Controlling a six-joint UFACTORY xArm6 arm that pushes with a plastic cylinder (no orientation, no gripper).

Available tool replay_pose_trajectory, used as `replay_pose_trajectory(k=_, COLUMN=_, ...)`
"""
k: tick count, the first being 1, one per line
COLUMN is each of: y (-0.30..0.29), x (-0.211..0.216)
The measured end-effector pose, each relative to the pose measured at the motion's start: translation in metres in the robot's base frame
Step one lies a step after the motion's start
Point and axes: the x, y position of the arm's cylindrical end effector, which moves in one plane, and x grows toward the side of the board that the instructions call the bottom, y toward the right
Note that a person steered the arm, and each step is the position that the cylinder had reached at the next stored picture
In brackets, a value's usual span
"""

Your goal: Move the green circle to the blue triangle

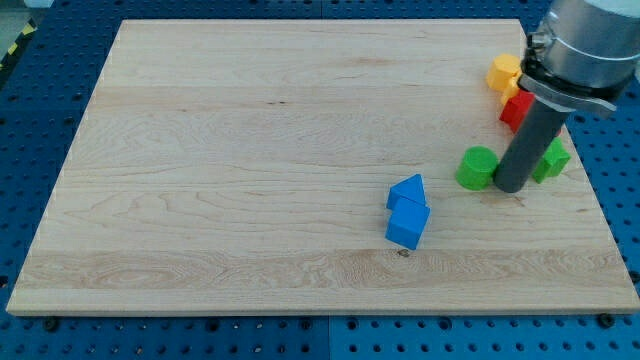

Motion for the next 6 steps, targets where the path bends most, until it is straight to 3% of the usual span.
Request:
replay_pose_trajectory(k=2, y=0.000, x=-0.029)
replay_pose_trajectory(k=6, y=-0.062, x=-0.036)
